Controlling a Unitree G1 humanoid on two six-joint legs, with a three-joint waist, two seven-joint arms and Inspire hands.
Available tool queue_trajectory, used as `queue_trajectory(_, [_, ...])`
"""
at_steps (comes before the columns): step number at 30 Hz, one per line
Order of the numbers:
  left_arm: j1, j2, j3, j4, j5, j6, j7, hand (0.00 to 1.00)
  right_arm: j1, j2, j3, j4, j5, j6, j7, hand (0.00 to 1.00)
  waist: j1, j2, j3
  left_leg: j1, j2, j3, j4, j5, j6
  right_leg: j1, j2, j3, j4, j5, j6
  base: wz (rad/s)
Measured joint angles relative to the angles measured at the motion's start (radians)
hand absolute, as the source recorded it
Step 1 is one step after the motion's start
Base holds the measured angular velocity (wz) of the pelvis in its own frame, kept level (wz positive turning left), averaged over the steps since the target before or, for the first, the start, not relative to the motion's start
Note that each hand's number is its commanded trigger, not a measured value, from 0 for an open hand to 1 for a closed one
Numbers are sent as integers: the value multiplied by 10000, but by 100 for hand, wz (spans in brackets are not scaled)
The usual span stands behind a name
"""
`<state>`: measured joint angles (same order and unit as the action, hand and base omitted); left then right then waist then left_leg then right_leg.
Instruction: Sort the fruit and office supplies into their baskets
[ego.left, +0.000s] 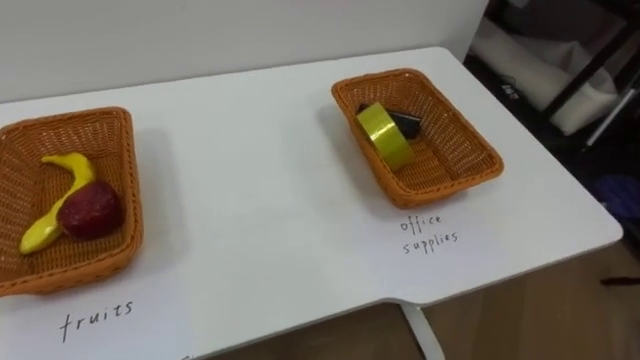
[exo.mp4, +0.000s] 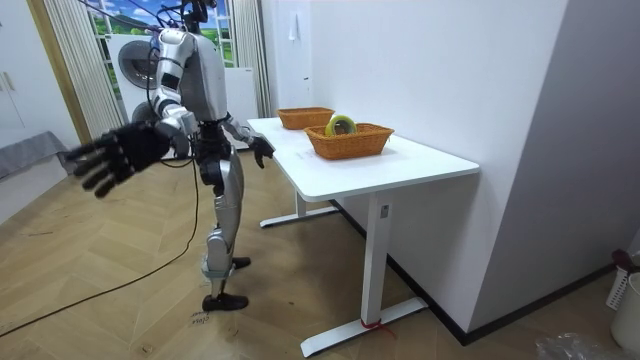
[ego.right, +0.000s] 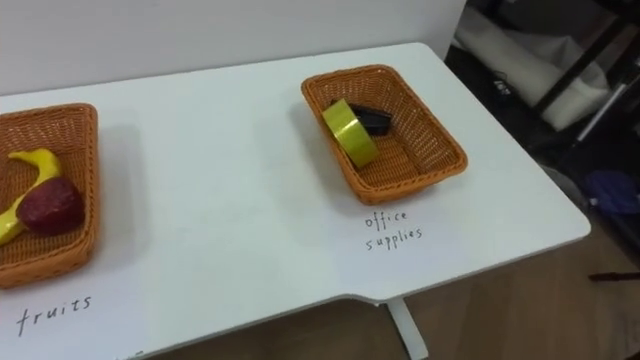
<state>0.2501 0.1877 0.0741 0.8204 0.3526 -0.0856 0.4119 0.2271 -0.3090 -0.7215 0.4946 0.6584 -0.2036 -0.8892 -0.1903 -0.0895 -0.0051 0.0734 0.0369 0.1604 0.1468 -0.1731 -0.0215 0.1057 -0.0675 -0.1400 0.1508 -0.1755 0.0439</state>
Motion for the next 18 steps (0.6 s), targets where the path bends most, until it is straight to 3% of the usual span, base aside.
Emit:
queue_trajectory(4, [-56, -289, 2, 492, -118, 32, -7, 0, 417, 1203, 526, 2174, 72, 55, 132, 0, 30, 187, -61, 100, -18, -10, -120, -5, 4, 66, -10, -7, 21, -27, 20, 0])
queue_trajectory(7, [94, -472, 11, 591, -171, 137, -44, 0, 526, 1802, 1110, 3567, 155, 250, 409, 0, 33, 351, -29, 74, -28, -9, -131, -19, 5, 30, -16, 8, 22, -41, 34, 0])
queue_trajectory(10, [253, -596, 37, 651, -171, 138, -146, 0, 572, 2048, 1377, 4766, 167, 400, 1007, 0, 40, 436, -36, 89, -69, -17, -131, -22, 11, 43, -53, 14, 28, -102, 30, -1])
queue_trajectory(14, [272, -622, 259, 992, -191, 138, -298, 0, 421, 2066, 2040, 5640, 121, 545, 1787, 0, 103, 469, -15, 219, -94, -71, -124, -25, 16, 173, -65, 11, 4, -138, 41, 3])
queue_trajectory(18, [153, -694, 431, 1464, -289, 159, -353, 0, 134, 2057, 3228, 6723, -133, 1090, 3303, 0, 603, 483, -4, 265, -102, -56, -129, -45, 23, 123, -73, 40, 10, -183, 46, 0])
